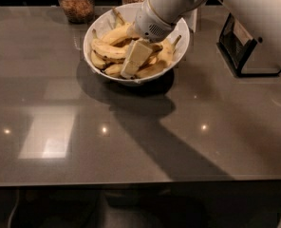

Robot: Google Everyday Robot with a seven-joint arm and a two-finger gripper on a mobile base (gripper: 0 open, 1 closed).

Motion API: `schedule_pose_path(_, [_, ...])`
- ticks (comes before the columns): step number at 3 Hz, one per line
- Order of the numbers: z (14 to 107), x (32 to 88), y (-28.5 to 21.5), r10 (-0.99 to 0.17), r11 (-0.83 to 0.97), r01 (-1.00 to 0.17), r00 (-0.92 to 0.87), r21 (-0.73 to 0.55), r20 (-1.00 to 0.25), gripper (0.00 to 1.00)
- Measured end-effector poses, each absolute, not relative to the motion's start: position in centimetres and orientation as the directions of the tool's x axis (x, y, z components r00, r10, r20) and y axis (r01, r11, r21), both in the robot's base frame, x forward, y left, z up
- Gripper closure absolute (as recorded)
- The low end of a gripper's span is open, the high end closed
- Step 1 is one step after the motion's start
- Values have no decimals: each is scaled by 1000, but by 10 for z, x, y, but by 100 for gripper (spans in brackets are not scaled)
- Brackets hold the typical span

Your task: Pick banana from white bowl

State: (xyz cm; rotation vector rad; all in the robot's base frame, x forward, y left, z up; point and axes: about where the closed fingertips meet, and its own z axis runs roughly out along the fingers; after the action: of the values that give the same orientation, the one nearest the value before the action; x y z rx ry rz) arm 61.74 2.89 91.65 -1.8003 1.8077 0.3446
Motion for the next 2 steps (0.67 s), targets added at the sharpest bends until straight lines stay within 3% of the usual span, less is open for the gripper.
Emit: schedule_pose_path(2, [913,616,25,-839,68,-980,44,-185,-542,65])
